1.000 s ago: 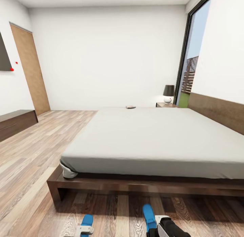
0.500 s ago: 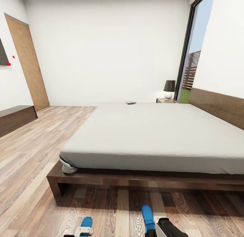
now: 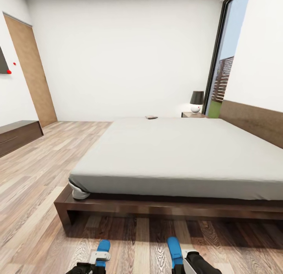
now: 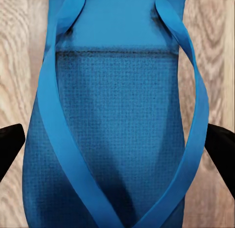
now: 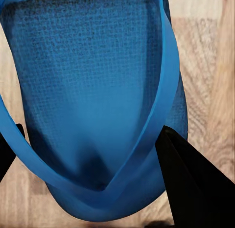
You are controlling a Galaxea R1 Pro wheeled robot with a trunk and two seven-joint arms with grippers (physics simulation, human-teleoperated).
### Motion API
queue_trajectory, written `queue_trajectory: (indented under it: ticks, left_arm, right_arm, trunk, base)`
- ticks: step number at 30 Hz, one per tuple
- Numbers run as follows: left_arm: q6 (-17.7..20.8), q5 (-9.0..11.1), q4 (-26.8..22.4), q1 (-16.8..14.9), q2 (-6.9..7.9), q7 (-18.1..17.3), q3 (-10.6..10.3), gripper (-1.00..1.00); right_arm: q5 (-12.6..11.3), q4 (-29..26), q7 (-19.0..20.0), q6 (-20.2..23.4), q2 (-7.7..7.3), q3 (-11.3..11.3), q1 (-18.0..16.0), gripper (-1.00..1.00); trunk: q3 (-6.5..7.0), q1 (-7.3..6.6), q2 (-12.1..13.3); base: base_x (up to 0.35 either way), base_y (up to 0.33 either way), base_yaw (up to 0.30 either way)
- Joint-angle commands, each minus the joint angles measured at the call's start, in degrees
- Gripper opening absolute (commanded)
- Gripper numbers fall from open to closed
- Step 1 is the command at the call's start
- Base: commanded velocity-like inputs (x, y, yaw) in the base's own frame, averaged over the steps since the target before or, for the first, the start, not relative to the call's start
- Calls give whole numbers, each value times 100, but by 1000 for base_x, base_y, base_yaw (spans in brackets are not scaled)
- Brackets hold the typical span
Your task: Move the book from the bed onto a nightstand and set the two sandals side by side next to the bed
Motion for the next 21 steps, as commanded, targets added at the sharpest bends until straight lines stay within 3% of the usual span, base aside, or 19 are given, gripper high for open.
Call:
queue_trajectory:
  ticks: [1, 8, 13, 21]
  left_arm:
    - [43, 53, -114, -47, 9, 34, -50, -100]
    - [15, 45, -259, -140, 26, 27, -42, -100]
    - [-10, 45, -269, -145, 27, 51, -48, -100]
    - [-30, 48, -271, -146, 27, 49, -51, -100]
  right_arm:
    - [-67, -31, -52, 27, -23, 44, -1, -100]
    - [-50, -72, -44, -7, -48, 105, -1, -100]
    - [-52, -70, -41, -36, -56, 106, 3, -100]
    - [-49, -55, -34, -441, -54, 107, 15, -100]
  trunk:
    - [-6, -1, -2]
    - [-6, -1, -2]
    - [-117, 12, -9]
    - [-294, 32, -20]
  base:
    - [0, 0, 0]
    - [0, 0, 0]
    - [0, 0, 0]
    - [0, 0, 0]
